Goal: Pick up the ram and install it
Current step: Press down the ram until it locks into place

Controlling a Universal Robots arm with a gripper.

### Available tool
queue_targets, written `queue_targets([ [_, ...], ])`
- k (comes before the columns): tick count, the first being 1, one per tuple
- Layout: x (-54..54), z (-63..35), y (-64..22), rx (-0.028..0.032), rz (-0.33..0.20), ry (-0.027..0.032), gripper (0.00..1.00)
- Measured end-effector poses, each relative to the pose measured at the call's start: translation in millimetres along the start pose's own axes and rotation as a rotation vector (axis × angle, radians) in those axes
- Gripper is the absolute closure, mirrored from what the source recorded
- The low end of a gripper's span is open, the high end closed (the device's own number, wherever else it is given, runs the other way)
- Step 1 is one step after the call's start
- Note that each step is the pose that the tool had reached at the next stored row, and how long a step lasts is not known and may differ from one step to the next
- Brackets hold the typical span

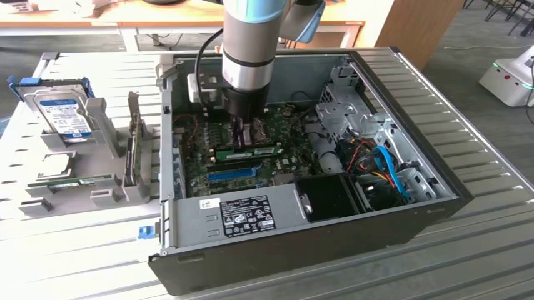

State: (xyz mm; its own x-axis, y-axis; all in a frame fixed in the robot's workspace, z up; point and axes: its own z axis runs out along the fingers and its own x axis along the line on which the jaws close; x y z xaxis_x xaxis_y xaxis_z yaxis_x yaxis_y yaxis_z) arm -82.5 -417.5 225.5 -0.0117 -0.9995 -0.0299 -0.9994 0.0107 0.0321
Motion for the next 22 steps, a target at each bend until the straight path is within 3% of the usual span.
queue_targets([
  [22,0.6,3.9,-0.2,-0.0001,0.000,0.0002,0.90],
])
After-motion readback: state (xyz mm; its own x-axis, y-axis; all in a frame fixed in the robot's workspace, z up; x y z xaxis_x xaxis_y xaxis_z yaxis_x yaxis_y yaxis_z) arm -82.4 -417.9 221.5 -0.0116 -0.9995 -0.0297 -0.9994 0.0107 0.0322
